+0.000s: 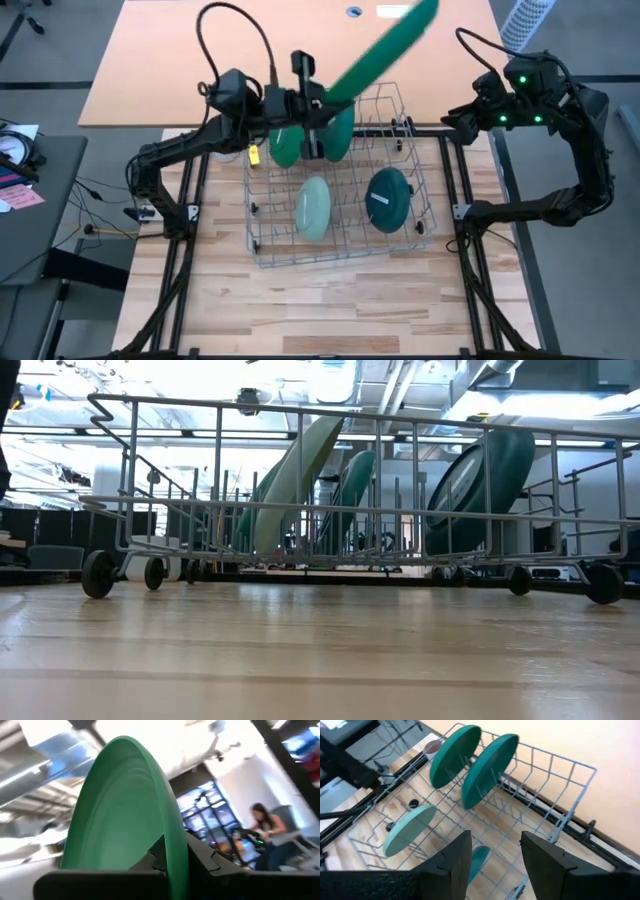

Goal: Sort dishes
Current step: Put the green plate in the dish rack

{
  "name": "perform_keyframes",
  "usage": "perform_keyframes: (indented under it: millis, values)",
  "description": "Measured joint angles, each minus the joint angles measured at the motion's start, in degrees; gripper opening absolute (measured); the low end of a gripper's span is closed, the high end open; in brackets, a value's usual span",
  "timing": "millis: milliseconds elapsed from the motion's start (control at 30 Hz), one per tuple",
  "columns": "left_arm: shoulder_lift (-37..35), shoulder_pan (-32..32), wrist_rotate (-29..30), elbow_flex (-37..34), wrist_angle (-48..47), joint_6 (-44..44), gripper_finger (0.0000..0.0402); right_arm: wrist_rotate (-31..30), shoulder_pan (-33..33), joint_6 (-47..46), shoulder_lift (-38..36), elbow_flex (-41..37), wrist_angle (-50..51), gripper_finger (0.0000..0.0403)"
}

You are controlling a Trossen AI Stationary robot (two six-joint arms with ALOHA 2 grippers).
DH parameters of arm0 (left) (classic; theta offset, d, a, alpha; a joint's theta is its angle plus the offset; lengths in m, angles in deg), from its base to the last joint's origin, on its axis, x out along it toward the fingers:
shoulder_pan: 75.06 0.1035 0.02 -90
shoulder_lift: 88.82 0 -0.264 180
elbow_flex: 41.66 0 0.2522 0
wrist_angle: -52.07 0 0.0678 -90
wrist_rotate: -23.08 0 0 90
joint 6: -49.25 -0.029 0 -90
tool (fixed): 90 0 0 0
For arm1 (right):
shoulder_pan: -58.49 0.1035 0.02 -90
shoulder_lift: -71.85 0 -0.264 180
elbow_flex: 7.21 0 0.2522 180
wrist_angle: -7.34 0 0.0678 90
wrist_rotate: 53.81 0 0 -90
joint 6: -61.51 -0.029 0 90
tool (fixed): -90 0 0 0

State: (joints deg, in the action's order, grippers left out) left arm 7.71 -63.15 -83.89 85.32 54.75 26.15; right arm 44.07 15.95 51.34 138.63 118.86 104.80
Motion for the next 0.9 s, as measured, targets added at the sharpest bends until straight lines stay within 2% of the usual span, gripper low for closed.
perform_keyframes:
  millis: [67, 133, 333, 567, 633, 733, 900]
  values:
    - [-0.27, 0.03, 3.51, 0.01, -0.12, 2.14, 0.0022, 0.02, -1.39, 0.33, 0.07, 0.00, -0.02, 0.0175]
    - [-0.12, -0.28, 7.39, -0.01, 0.41, 8.60, 0.0021, 0.02, -2.75, 0.37, 0.20, 0.00, -0.04, 0.0175]
    - [-0.30, -0.19, 13.28, -0.05, 3.92, 47.12, 0.0023, 2.24, -5.82, 1.56, 0.33, 0.00, 0.02, 0.0175]
    - [0.29, -0.12, 14.30, -0.07, 3.55, 79.76, 0.0024, 6.03, -6.39, 0.94, 0.33, 0.00, 0.00, 0.0175]
    - [0.29, -0.18, 14.85, -0.07, 4.11, 85.73, 0.0024, 7.43, -6.37, 0.31, 0.29, 0.00, 0.04, 0.0175]
    - [0.25, -0.25, 15.36, -0.07, 6.15, 90.05, 0.0024, 9.25, -6.37, 0.04, -0.01, 0.00, 0.50, 0.0175]
    - [0.18, 1.15, 8.09, -0.07, 7.17, 95.10, 0.0024, 10.21, -6.37, 0.11, -1.17, -0.04, 1.89, 0.0175]
